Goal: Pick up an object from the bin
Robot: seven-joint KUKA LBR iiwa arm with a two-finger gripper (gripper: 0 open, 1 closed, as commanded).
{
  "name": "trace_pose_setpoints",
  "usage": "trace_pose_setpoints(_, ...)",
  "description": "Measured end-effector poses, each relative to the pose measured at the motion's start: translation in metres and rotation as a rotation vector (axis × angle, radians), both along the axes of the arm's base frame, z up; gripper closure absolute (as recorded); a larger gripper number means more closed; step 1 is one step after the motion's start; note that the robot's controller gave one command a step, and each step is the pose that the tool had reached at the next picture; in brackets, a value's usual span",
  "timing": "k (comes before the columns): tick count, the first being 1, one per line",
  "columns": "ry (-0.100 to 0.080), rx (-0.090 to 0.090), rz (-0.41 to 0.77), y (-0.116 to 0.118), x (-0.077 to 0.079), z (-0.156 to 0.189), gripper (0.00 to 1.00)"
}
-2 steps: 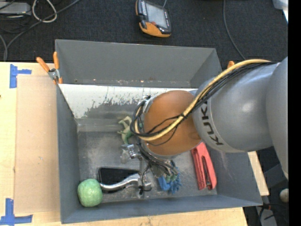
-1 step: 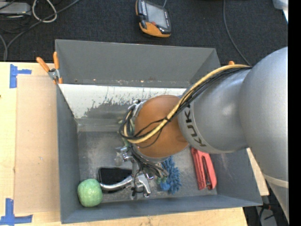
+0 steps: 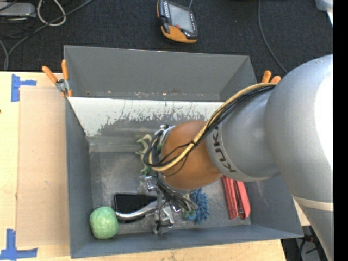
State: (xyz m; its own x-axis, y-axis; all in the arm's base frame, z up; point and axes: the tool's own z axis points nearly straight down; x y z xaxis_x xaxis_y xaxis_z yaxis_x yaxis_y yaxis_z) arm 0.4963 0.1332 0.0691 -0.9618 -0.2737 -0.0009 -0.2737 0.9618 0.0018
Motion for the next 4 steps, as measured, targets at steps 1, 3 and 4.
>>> trace_pose_setpoints(1,0.003,0.002,-0.026,-0.003,0.004,0.0,1.0)
trace_pose_setpoints(3,0.009,0.0,-0.029,-0.003,0.002,0.01,1.0)
trace_pose_setpoints(4,0.011,-0.001,-0.032,-0.003,0.001,0.023,1.0)
